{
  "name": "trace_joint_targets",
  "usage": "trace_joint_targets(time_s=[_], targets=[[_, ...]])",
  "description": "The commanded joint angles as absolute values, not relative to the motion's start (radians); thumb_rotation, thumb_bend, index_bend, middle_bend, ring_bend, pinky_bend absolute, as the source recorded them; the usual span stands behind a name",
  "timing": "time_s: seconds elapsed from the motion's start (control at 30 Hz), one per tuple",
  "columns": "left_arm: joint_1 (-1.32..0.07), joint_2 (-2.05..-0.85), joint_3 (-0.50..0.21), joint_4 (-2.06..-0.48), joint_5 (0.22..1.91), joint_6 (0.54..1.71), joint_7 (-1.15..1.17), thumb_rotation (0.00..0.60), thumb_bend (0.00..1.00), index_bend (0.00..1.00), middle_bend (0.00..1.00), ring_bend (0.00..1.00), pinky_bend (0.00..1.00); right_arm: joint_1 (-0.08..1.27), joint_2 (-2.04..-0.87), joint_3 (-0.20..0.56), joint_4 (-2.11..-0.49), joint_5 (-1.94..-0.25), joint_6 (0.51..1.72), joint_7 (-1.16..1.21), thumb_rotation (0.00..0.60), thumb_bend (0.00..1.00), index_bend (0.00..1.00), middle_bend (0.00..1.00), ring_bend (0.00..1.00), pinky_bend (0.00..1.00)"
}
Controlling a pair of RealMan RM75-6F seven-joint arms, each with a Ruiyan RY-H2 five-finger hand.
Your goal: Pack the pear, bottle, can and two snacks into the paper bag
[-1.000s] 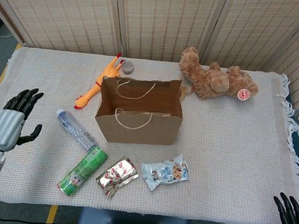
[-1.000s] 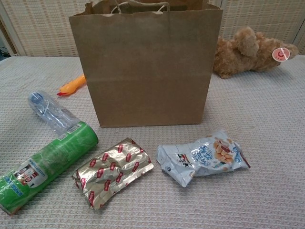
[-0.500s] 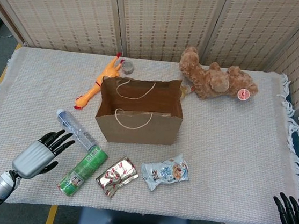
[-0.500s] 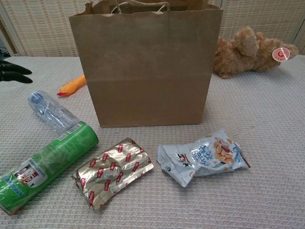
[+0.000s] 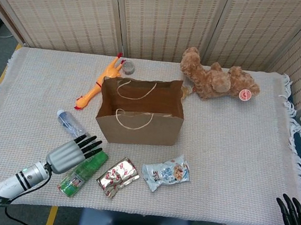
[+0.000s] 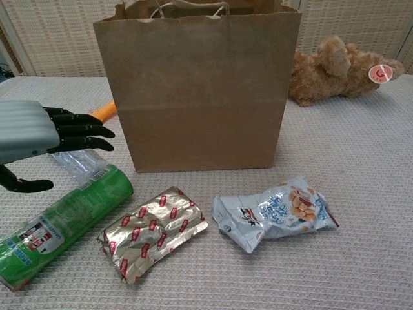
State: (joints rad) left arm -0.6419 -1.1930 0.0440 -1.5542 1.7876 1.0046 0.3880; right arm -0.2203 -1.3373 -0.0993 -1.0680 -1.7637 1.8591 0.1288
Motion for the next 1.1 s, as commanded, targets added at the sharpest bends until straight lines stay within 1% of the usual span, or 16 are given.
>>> trace_joint_targets(time_s=[0.03,0.27,0.47,0.77,0.97,1.1], targets=[[-0.689,-1.203,0.010,-1.575,1.751,0.936,0.431,0.600,0.34,0.07,0.01,0.00,0.20,-0.221,-1.338,-0.099,-1.067,-1.762,1.859,0.133,0.600,0.23,0.00,0.00,0.00,0.00],[-0.759,-1.202,-0.044,-1.595,1.646,0.809,0.495,0.600,0.35,0.07,0.01,0.00,0.21,-0.222,-1.337,-0.098,-1.071,-1.759,1.858,0.137,0.600,0.23,0.00,0.00,0.00,0.00],[-0.792,-1.218,-0.069,-1.566,1.564,0.754,0.516,0.600,0.36,0.08,0.01,0.00,0.21,-0.222,-1.335,-0.098,-1.075,-1.756,1.854,0.141,0.600,0.23,0.00,0.00,0.00,0.00],[-0.803,-1.223,-0.052,-1.488,1.492,0.715,0.521,0.600,0.37,0.10,0.03,0.00,0.22,-0.223,-1.335,-0.097,-1.079,-1.756,1.854,0.138,0.600,0.23,0.00,0.00,0.00,0.00],[-0.793,-1.232,-0.022,-1.437,1.482,0.720,0.515,0.600,0.38,0.15,0.09,0.04,0.25,-0.222,-1.334,-0.098,-1.078,-1.758,1.855,0.140,0.600,0.23,0.00,0.00,0.00,0.00],[-0.783,-1.233,0.000,-1.399,1.484,0.723,0.502,0.600,0.38,0.17,0.10,0.05,0.26,-0.223,-1.334,-0.098,-1.078,-1.759,1.855,0.139,0.600,0.23,0.00,0.00,0.00,0.00]])
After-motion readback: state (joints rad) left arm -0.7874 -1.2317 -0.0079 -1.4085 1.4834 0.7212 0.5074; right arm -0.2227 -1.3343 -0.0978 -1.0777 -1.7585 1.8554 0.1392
